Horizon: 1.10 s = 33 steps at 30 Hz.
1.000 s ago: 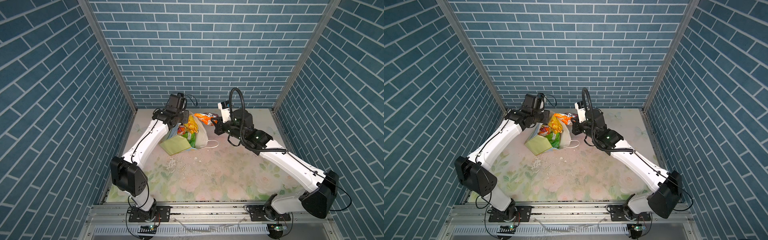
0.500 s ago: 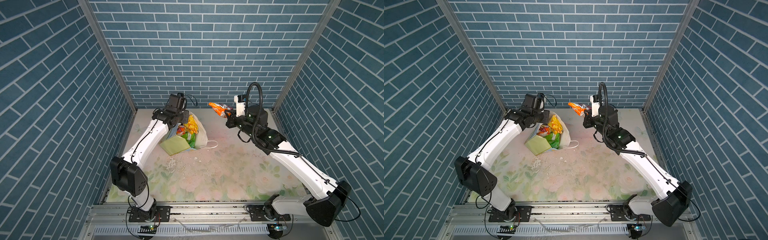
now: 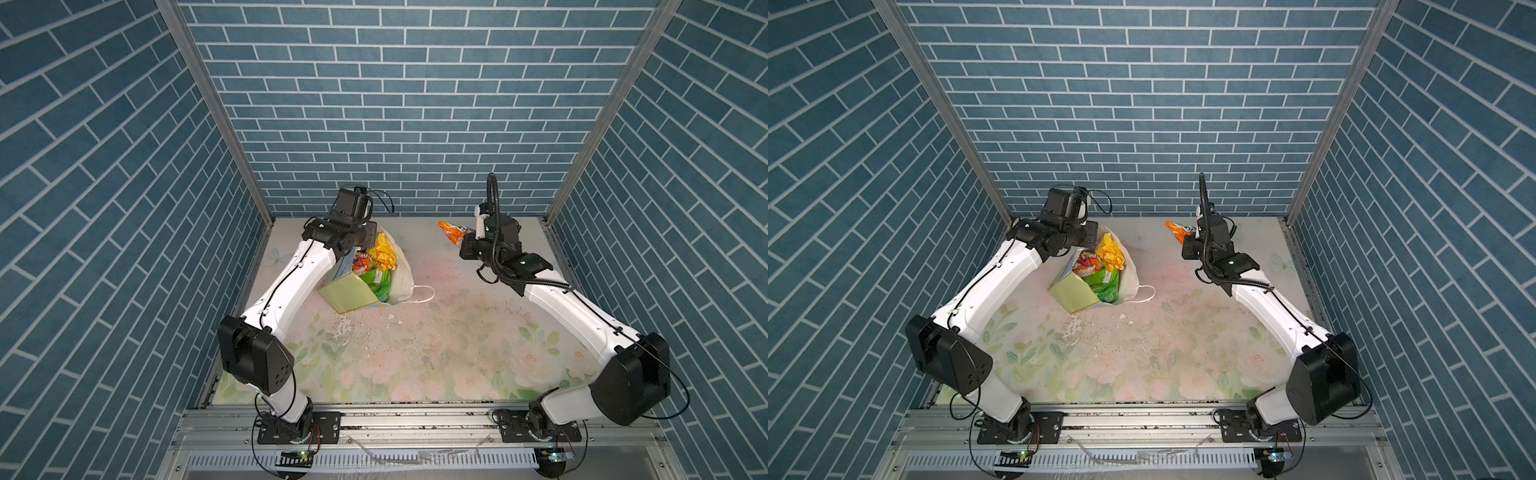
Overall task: Take the snacks out of the paper bag
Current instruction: 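Carry the FOX'S packet away from the bag and release it on the table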
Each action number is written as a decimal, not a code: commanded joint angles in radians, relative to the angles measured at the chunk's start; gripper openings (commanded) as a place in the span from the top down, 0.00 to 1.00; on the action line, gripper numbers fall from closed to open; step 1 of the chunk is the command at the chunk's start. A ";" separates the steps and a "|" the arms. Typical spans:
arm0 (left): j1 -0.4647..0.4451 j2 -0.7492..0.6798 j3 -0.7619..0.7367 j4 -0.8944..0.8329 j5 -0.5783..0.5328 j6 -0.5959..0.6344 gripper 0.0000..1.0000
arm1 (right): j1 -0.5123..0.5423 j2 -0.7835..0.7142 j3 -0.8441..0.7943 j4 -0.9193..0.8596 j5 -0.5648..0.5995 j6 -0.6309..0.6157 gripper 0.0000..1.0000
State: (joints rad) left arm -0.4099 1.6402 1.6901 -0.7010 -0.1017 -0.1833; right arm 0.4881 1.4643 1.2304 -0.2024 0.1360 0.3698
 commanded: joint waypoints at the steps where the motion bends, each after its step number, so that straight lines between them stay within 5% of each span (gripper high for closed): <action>1: 0.006 -0.062 0.032 0.048 0.008 -0.002 1.00 | -0.030 0.032 -0.023 0.047 0.032 0.044 1.00; 23: 0.006 -0.063 0.030 0.041 0.018 -0.001 1.00 | -0.117 0.235 -0.036 0.047 -0.061 0.102 1.00; 28: 0.006 -0.062 0.031 0.043 0.018 -0.001 1.00 | -0.119 0.227 -0.030 0.035 -0.067 0.101 0.52; 33: 0.006 -0.057 0.034 0.044 0.016 -0.001 1.00 | -0.117 0.168 -0.029 0.021 -0.092 0.099 0.31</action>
State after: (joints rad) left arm -0.4099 1.6341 1.6901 -0.7177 -0.0841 -0.1833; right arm 0.3737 1.6897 1.1866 -0.1886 0.0635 0.4644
